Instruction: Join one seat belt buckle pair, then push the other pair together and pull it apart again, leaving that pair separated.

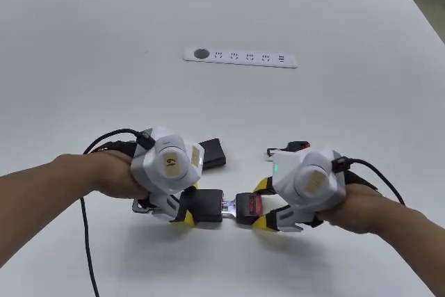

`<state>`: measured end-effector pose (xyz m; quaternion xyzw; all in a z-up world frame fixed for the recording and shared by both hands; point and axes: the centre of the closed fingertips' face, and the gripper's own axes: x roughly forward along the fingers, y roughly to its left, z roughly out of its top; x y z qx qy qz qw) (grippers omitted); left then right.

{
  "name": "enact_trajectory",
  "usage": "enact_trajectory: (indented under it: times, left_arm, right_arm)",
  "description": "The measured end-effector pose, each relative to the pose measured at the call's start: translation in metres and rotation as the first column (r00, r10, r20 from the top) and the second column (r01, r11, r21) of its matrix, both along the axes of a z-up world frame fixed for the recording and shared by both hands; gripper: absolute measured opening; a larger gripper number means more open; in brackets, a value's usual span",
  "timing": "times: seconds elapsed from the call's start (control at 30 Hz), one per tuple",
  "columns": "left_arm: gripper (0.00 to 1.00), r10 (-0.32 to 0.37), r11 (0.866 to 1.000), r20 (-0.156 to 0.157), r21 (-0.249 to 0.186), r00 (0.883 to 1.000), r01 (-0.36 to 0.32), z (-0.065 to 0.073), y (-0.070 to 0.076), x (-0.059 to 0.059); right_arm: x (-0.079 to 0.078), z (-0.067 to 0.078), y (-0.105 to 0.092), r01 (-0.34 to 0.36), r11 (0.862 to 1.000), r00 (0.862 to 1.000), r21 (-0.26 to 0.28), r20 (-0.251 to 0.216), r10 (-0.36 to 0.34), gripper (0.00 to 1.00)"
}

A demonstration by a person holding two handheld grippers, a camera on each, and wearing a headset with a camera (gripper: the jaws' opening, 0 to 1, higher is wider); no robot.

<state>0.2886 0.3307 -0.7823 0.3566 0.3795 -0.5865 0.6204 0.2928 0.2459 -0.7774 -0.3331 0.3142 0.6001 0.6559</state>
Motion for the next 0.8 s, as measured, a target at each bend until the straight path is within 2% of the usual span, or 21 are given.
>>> enact_trajectory:
  times: [0.5,0.57,0.6,0.63,0.67,0.8]
  left_arm:
    - [0.32,0.002,1.0,-0.003,0.017,1.0,-0.002,0.0,0.0,0.002]
    - [0.32,0.001,0.999,-0.001,0.033,1.0,-0.001,0.0,-0.001,0.001]
    - [0.32,0.002,0.999,0.0,0.034,1.0,-0.002,0.0,-0.001,0.001]
    - [0.32,0.003,0.999,0.0,0.034,1.0,-0.003,0.0,0.0,0.002]
    - [0.32,-0.002,1.0,0.001,0.027,1.0,0.002,0.0,0.001,0.001]
    - [0.32,0.009,1.0,-0.002,0.024,1.0,-0.009,0.0,0.003,0.003]
  right_arm:
    - [0.0,0.001,0.006,0.025,1.0,1.0,-0.003,-0.015,-0.026,0.26]
    - [-0.001,-0.001,0.016,0.034,0.999,0.999,0.023,-0.014,-0.034,0.26]
    - [-0.002,-0.001,0.018,0.037,0.999,0.999,0.019,-0.017,-0.037,0.26]
    - [-0.002,0.001,0.023,0.018,0.999,1.0,0.032,-0.005,-0.017,0.26]
    - [-0.003,0.004,0.019,0.034,0.999,0.999,0.016,-0.006,-0.034,0.26]
    - [-0.003,0.003,0.018,0.033,0.999,0.999,0.023,-0.011,-0.033,0.27]
